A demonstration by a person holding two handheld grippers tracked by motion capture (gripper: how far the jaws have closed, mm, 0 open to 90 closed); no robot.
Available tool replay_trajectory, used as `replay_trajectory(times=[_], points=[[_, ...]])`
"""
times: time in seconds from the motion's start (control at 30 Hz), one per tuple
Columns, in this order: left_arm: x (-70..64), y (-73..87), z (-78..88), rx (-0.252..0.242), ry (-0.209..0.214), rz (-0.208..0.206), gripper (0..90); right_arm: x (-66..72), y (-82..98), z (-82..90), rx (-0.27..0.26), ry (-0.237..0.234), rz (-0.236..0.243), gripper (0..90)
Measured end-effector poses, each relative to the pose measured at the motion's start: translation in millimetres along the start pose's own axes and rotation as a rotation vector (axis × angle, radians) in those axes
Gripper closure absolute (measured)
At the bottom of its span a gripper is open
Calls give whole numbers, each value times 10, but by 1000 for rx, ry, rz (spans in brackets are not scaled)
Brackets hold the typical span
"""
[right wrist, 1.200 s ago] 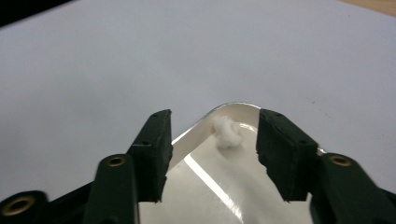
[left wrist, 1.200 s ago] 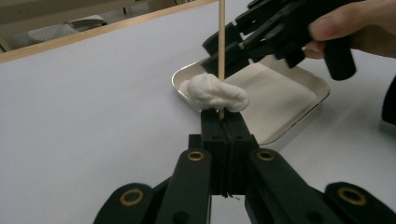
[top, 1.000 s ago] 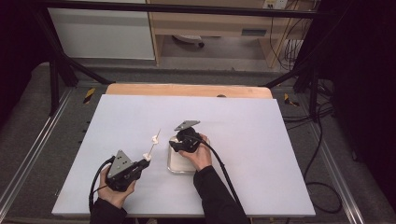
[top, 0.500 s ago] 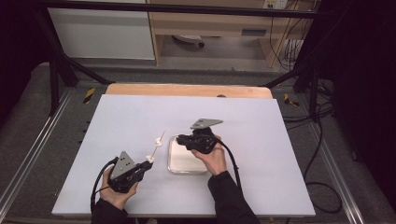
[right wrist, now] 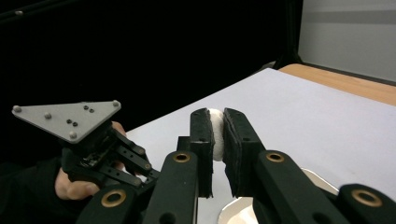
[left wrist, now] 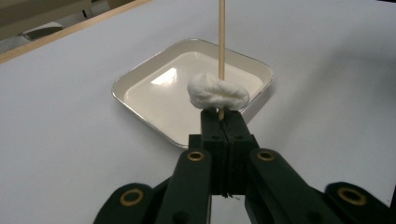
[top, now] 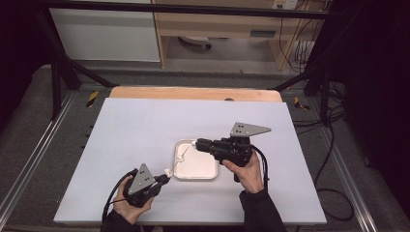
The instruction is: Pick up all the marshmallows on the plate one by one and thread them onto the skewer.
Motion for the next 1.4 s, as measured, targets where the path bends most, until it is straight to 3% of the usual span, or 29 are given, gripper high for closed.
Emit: replay_trajectory(times=[0.43,0.57,0.87,1.4], points=[[-40,2,9,-1,4,-52,892,-29,81,-126,53,-21,-51,823],[-50,-2,-2,3,4,-65,892,-43,96,-131,54,-54,-89,826],[-43,21,-18,9,0,-61,893,-20,140,-203,67,-80,-107,841],[-11,43,-21,32,-31,-69,893,15,239,-250,67,-61,-82,851]])
Point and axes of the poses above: each handheld gripper's, and its own axes: z roughly backward along the jaws, y roughly out of its underside, x roughly to its left, the point moved 5 cm from there along -z, roughly forward along the jaws, and after that the axes turned 2 degrees about -x, right-handed, at the moved point
